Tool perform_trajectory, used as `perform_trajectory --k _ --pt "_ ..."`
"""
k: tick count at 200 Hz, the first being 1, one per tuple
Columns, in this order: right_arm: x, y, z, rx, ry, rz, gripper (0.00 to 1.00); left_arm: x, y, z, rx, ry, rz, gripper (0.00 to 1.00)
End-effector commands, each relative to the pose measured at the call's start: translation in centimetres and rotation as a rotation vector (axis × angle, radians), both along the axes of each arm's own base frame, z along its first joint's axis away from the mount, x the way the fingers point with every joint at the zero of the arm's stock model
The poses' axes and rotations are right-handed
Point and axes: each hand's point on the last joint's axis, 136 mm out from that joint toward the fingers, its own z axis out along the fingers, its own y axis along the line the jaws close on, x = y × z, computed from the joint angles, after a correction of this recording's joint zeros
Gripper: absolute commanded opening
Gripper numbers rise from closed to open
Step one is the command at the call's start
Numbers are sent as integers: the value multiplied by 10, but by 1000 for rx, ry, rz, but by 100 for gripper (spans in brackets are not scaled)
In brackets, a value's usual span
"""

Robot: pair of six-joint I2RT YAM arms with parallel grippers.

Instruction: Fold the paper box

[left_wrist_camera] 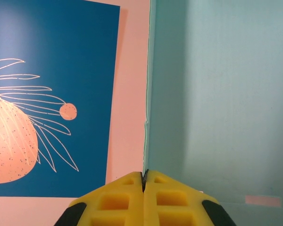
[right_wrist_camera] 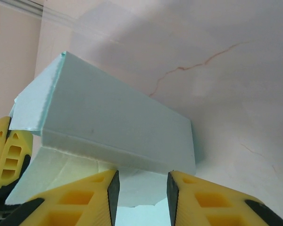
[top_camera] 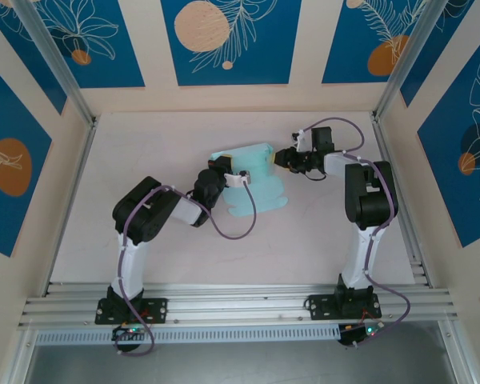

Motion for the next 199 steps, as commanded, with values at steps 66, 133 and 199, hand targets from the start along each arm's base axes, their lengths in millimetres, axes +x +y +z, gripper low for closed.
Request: perform_trajectory --k 66,133,199 --pt "2 24 8 -51 -91 73 42 -2 -10 -5 -20 20 -30 0" --pt "13 31 1 -204 -199 61 42 -4 -13 -6 -42 53 -59 0" --pt "27 34 0 -279 -251 59 47 -5 -12 -8 -78 137 -94 0"
